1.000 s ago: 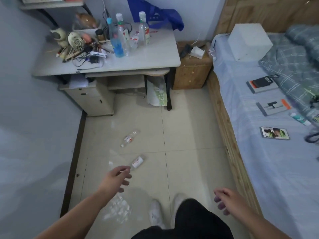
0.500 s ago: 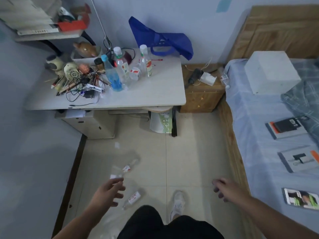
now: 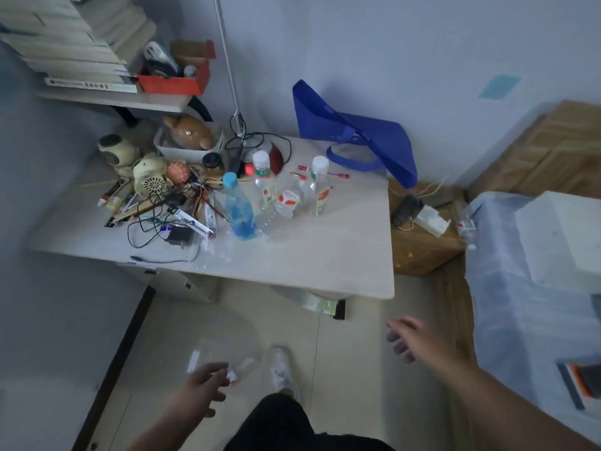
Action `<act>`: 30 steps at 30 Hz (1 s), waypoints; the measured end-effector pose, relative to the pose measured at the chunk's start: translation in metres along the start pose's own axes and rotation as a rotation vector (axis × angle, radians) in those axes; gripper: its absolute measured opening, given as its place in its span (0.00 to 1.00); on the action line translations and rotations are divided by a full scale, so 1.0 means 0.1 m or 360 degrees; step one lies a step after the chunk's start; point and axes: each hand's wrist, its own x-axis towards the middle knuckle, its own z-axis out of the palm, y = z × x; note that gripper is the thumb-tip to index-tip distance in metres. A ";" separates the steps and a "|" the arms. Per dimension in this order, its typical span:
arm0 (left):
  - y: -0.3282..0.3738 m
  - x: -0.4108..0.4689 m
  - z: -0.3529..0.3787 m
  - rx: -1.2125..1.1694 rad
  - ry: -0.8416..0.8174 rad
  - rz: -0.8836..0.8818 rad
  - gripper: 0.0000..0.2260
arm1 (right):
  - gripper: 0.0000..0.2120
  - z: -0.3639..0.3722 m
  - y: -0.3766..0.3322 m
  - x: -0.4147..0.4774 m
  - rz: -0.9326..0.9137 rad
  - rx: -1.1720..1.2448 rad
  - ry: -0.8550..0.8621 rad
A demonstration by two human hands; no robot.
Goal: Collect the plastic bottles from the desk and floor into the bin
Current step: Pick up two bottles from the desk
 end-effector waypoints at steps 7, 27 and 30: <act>1.45 0.87 -0.44 0.0186 0.0049 0.0376 0.07 | 0.05 0.19 -0.94 0.26 -0.0011 -0.0120 -0.0067; 2.35 2.09 -0.19 0.0276 0.0468 0.0669 0.35 | 0.41 0.95 -2.95 1.84 -0.0563 -0.0068 0.0292; 2.37 2.08 -0.14 0.0269 0.0505 0.0683 0.30 | 0.38 0.92 -2.93 1.88 -0.0559 -0.0110 0.0315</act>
